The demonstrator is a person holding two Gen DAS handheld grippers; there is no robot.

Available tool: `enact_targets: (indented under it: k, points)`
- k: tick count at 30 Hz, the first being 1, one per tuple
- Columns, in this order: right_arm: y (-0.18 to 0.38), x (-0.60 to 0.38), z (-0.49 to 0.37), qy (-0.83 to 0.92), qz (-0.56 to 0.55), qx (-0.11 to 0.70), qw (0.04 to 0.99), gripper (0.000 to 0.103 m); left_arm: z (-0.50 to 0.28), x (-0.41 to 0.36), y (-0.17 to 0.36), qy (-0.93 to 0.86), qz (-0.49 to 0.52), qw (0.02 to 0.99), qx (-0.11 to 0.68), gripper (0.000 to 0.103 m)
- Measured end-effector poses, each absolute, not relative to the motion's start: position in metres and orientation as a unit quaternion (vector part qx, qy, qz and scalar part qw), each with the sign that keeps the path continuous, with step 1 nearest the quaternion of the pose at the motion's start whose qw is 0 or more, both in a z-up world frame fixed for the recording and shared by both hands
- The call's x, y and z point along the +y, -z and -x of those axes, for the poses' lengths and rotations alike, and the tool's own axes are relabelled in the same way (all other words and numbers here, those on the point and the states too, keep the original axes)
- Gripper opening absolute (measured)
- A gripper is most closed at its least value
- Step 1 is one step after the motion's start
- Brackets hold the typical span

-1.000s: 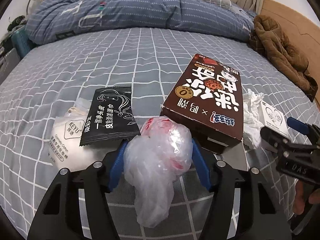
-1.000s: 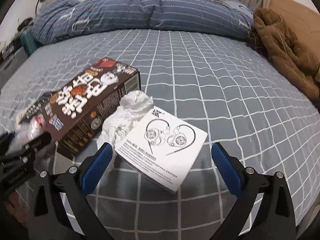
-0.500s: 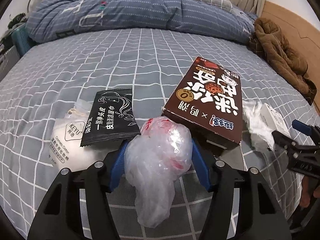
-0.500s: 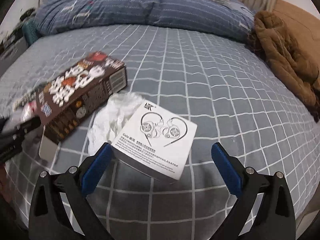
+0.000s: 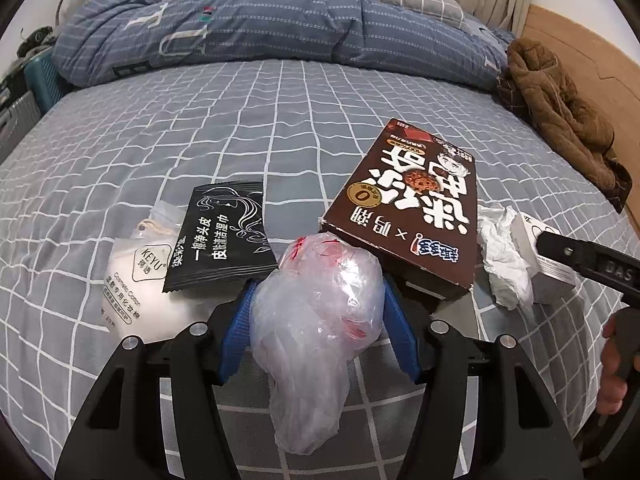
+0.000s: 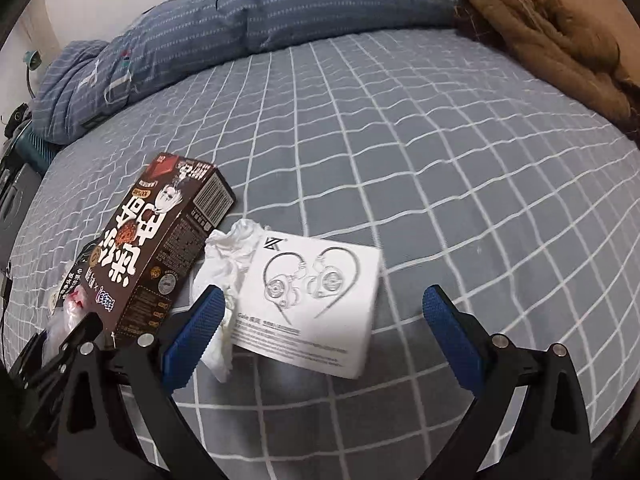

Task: Collect trash
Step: 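Grasp the white earphone box card with the right tool, then carry the plastic bag and white card with both tools over the bin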

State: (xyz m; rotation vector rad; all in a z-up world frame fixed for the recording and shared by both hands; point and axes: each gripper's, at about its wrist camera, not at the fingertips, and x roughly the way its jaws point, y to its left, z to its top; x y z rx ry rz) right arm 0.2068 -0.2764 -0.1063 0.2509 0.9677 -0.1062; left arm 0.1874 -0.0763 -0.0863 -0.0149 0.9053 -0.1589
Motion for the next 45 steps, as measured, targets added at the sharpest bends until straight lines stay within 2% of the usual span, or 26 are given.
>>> enact_targets:
  k: [6,8,10,12,45]
  points:
    - [0.114,-0.270,-0.215,0.066,-0.119,0.468,0.873,0.095,-0.187,-0.078,0.088,0.075,0.004,0.895,0.439,0.058]
    - [0.117,-0.272,-0.218,0.072,-0.118,0.474,0.870,0.089,-0.186,-0.078,0.089,0.074,0.004,0.895,0.439,0.058]
    - [0.119,-0.273,-0.218,0.074,-0.116,0.478,0.868,0.079,-0.187,-0.076,0.089,0.073,0.004,0.895,0.440,0.058]
    - [0.120,-0.272,-0.218,0.068,-0.117,0.480,0.867,0.075,-0.188,-0.075,0.090,0.072,0.006,0.895,0.441,0.058]
    - [0.034,-0.246,-0.141,0.038,-0.072,0.382,0.920,0.074,-0.134,-0.055,0.020,0.080,0.033,0.914,0.395,0.058]
